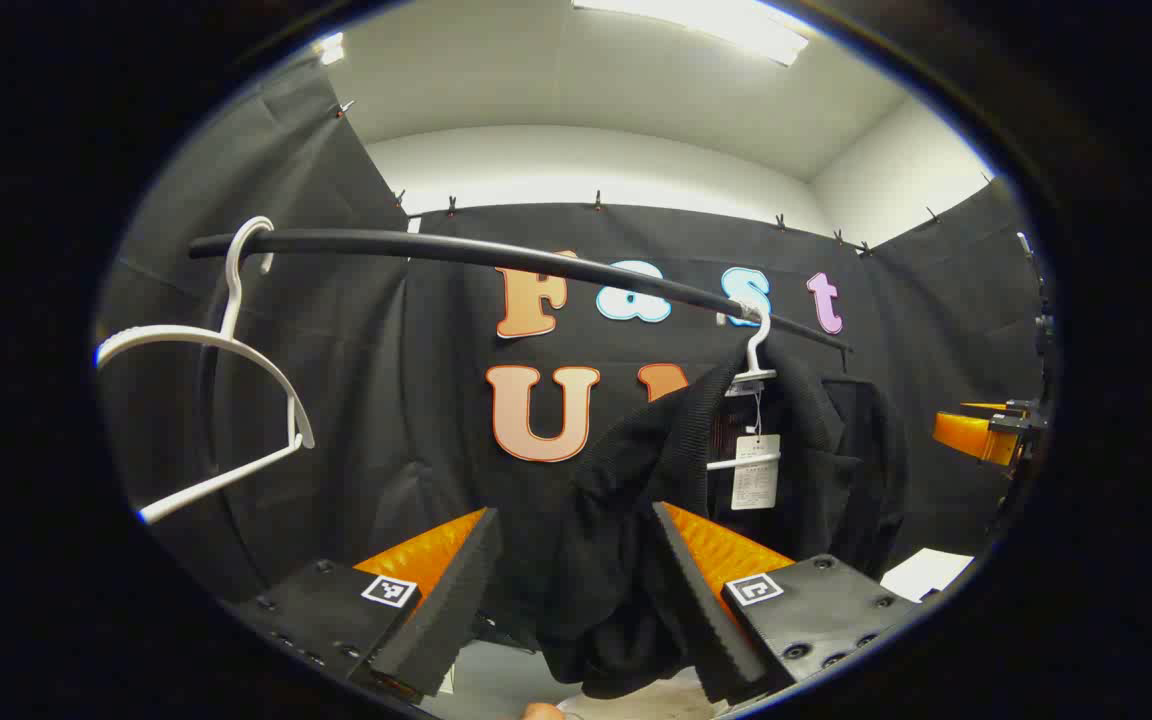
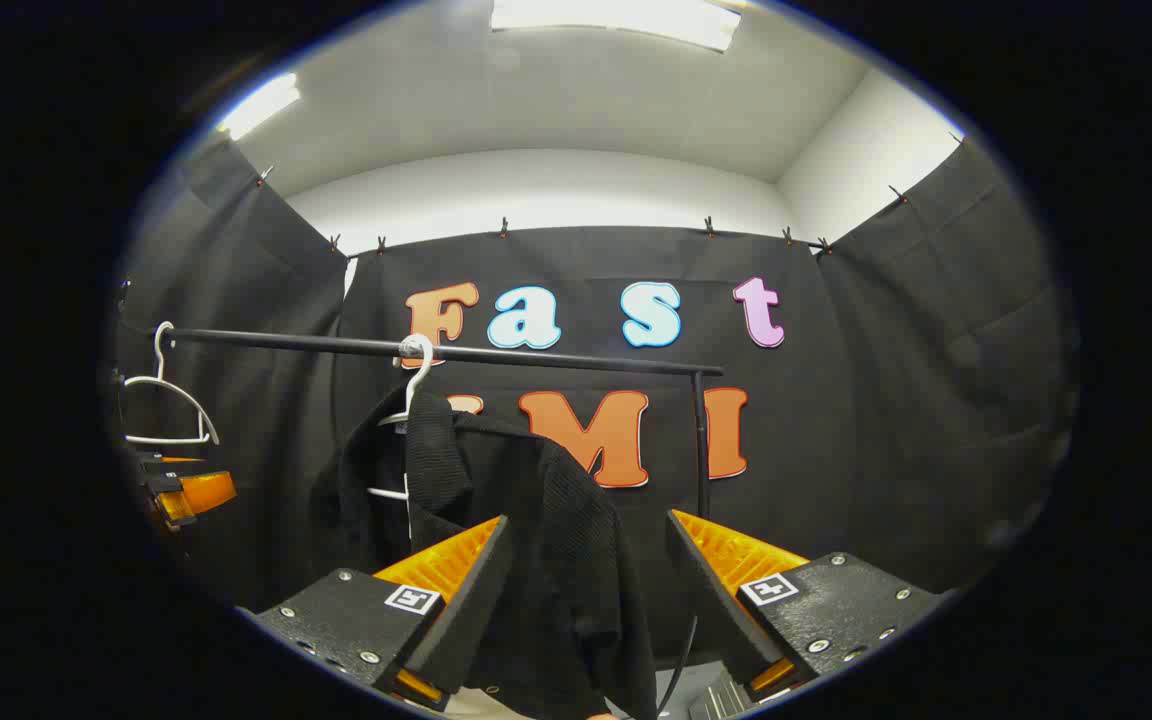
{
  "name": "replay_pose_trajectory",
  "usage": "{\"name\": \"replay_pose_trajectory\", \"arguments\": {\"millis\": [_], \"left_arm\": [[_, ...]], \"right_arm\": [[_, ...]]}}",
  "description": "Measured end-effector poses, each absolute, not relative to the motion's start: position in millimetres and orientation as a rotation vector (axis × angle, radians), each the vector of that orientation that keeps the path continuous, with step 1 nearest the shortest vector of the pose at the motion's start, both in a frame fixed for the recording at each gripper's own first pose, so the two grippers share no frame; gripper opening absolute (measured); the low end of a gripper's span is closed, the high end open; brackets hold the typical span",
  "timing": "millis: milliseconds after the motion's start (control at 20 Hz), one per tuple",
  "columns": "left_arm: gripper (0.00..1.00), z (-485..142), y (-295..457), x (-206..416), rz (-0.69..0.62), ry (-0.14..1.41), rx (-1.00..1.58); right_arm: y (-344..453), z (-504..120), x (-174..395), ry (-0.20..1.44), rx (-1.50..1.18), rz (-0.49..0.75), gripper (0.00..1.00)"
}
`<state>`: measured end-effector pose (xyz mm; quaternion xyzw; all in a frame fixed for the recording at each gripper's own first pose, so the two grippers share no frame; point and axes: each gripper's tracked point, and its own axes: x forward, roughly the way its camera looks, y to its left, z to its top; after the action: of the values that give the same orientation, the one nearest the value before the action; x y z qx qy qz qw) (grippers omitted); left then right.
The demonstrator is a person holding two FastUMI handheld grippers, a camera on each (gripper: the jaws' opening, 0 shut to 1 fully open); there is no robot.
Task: Grasp the clothes on the hanger with both hands and then place them into the laundry hamper below.
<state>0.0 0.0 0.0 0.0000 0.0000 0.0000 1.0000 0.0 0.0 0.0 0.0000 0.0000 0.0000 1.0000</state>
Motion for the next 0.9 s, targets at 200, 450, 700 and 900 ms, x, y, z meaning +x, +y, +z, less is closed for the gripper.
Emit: {"name": "replay_pose_trajectory", "arguments": {"millis": [200,450,700,900], "left_arm": [[0.96,-1.3,-5.3,-0.4,-0.014,0.009,-0.006],[0.96,-0.8,-4.0,-4.9,-0.015,0.01,-0.004],[0.96,1.5,2.0,-6.8,-0.002,0.008,-0.012],[0.96,7.4,1.3,-10.5,-0.003,-0.001,-0.014]], "right_arm": [[4.2,-1.0,-2.2,0.005,0.002,0.004,0.93],[8.1,2.6,-4.8,0.002,-0.011,-0.008,0.93],[16.4,-1.9,-7.2,0.028,0.001,0.018,0.93],[14.2,3.6,-10.5,0.03,-0.01,0.006,0.93]]}}
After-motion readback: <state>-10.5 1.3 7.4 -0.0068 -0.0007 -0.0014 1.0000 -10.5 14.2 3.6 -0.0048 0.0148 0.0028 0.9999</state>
